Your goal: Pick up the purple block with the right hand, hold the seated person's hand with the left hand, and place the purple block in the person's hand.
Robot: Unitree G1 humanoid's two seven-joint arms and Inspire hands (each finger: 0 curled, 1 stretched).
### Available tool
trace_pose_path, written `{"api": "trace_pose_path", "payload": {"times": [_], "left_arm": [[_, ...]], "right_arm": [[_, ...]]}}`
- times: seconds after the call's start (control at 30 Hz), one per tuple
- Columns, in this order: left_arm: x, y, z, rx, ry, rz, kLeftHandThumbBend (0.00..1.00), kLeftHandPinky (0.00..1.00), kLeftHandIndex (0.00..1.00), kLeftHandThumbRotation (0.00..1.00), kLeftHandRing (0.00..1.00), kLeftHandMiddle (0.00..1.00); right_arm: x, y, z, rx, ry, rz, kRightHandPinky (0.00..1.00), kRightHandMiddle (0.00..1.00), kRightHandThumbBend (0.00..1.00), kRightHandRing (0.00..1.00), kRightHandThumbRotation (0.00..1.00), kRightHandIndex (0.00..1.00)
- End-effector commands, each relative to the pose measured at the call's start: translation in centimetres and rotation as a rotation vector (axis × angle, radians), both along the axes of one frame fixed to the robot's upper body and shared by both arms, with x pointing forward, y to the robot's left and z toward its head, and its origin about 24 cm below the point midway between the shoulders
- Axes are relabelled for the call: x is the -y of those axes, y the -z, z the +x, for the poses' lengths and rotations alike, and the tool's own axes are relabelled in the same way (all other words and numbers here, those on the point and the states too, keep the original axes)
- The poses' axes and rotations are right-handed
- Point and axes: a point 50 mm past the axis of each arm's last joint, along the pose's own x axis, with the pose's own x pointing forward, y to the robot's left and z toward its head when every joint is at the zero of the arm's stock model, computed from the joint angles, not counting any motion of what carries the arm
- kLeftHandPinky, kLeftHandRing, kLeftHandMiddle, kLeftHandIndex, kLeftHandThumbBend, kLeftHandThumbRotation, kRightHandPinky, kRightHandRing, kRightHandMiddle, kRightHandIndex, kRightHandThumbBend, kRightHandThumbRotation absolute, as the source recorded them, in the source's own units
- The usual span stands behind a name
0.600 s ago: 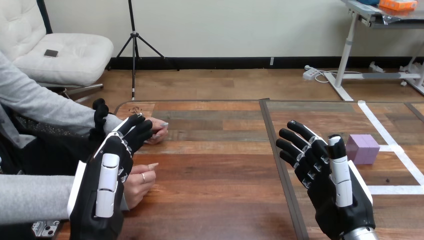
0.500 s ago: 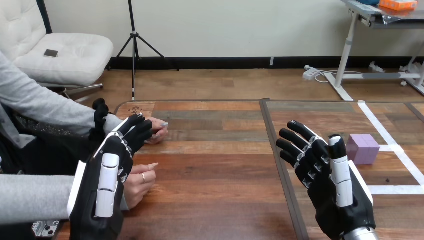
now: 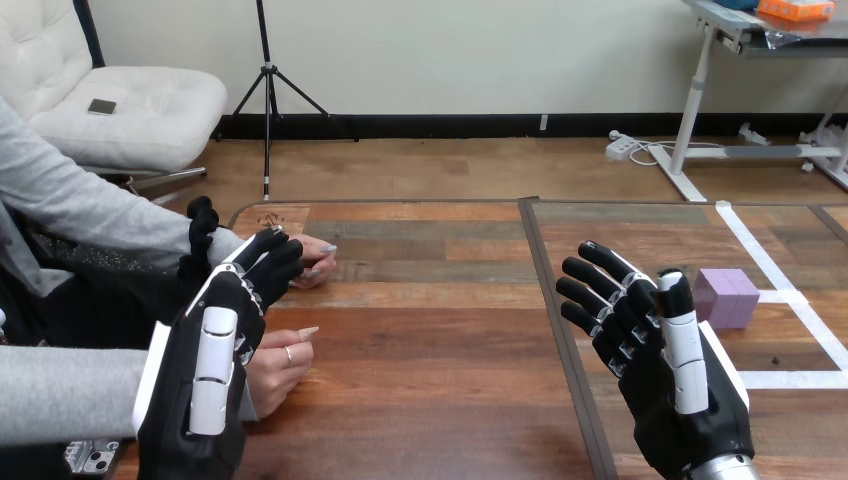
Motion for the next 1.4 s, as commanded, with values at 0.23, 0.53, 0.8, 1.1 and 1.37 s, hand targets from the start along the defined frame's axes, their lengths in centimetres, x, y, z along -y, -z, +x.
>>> {"api": "trace_pose_path", "payload": {"times": [0.23, 0.53, 0.8, 1.1, 1.37], "left_arm": [[-0.1, -1.9, 0.8, 0.093, 0.01, 0.011, 0.56, 0.9, 0.84, 1.0, 0.85, 0.84], [-0.1, -1.8, 0.9, 0.101, -0.003, 0.012, 0.55, 0.89, 0.84, 1.0, 0.85, 0.83], [-0.1, -1.7, 1.0, 0.107, -0.025, 0.017, 0.55, 0.83, 0.81, 1.0, 0.8, 0.8], [-0.1, -1.8, 0.9, 0.101, -0.015, 0.022, 0.54, 0.79, 0.8, 1.0, 0.8, 0.81], [0.0, -1.8, 1.0, 0.101, -0.003, 0.02, 0.54, 0.8, 0.82, 1.0, 0.82, 0.82]], "right_arm": [[-0.1, -1.2, 0.8, 0.06, -0.001, 0.006, 0.88, 0.85, 0.78, 0.86, 0.84, 0.84], [-0.1, -1.1, 0.8, 0.059, 0.0, 0.01, 0.85, 0.84, 0.79, 0.85, 0.83, 0.84], [-0.1, -1.0, 0.8, 0.054, -0.002, 0.013, 0.84, 0.85, 0.81, 0.85, 0.82, 0.84], [0.2, -1.1, 1.1, 0.065, -0.018, -0.022, 0.86, 0.85, 0.8, 0.85, 0.83, 0.84], [1.2, -1.4, 2.2, 0.091, -0.039, -0.094, 0.87, 0.85, 0.81, 0.86, 0.85, 0.85]]}}
